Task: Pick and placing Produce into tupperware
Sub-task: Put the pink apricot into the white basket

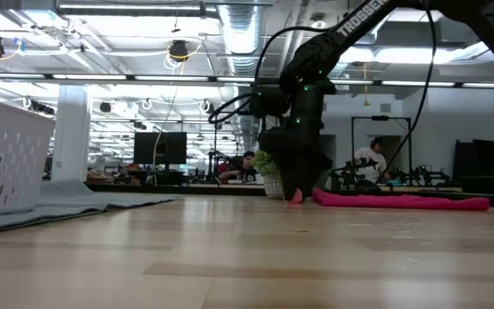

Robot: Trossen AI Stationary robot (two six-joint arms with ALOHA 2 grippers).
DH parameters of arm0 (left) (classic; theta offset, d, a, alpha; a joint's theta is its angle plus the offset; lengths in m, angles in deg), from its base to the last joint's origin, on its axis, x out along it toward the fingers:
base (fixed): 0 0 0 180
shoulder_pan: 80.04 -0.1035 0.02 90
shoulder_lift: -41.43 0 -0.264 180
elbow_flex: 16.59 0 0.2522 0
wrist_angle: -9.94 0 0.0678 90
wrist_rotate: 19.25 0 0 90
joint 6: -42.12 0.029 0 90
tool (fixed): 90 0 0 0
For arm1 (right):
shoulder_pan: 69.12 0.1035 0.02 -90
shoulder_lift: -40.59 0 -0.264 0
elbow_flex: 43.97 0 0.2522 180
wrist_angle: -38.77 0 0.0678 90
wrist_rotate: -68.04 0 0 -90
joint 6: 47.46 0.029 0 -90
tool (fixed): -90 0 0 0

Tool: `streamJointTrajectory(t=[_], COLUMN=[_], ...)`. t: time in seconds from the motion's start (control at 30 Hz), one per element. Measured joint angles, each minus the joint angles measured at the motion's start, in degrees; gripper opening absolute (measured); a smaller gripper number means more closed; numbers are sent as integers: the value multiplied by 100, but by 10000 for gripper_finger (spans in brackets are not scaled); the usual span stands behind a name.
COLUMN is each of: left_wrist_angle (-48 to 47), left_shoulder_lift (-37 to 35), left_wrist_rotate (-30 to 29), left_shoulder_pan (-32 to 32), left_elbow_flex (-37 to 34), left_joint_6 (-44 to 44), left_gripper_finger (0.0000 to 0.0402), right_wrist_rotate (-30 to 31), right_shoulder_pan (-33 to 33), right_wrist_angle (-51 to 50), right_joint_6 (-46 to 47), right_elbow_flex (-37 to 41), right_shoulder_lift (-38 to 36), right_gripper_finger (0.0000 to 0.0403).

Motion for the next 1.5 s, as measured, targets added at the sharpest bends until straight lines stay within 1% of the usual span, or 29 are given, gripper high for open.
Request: streamJointTrajectory(t=[0.1, 0.23, 0.33, 0.4, 0.47, 0.6, 0.67, 0.77, 0.93, 1.07, 1.2, 1.27, 1.33, 1.4, 1.5], left_wrist_angle=[-2, -21, -46, -46, -45, -46, -48, -48, -48, -19, 181, 273, 379, 481, 452], left_shoulder_lift=[0, -1, 0, -2, -2, -2, -2, -2, -2, -2, -2, -2, -2, -2, -2], left_wrist_rotate=[0, 0, 2, 2, 5, 41, 40, 41, 40, 206, 520, 503, 421, 338, 465], left_shoulder_pan=[0, 0, 0, 0, 0, 0, 0, 0, 0, -9, -16, 7, 58, 125, 231], left_elbow_flex=[0, 0, 0, 0, 0, 0, 0, 0, 0, 0, 0, 0, 0, 0, 2], left_joint_6=[11, 13, 14, 35, 65, 77, 99, 102, 115, 28, 90, 111, 207, 291, 229], left_gripper_finger=[302, 302, 302, 302, 302, 302, 302, 302, 302, 302, 302, 302, 302, 302, 302], right_wrist_rotate=[68, 64, 61, 2, -101, -212, -238, -240, -241, -284, -252, -378, -506, -511, -663], right_shoulder_pan=[33, 61, 217, 367, 552, 1053, 1378, 1959, 3026, 3596, 3708, 3637, 3542, 3433, 3269], right_wrist_angle=[-24, -61, -103, -123, -117, -259, -258, -174, 894, 1764, 2348, 2655, 2556, 2508, 2279], right_joint_6=[-11, -53, -186, -194, -230, -183, -161, -145, -248, -416, -439, -441, -439, -476, -555], right_elbow_flex=[-32, -236, -391, -518, -674, -1062, -1294, -1711, -2217, -2432, -2453, -2492, -2615, -2878, -3441], right_shoulder_lift=[-24, 14, 4, 4, 4, 4, -2, -2, -13, -17, -8, 111, 323, 636, 1062], right_gripper_finger=[227, 157, 108, 91, 90, 116, 126, 125, 110, 108, 122, 127, 126, 120, 114])
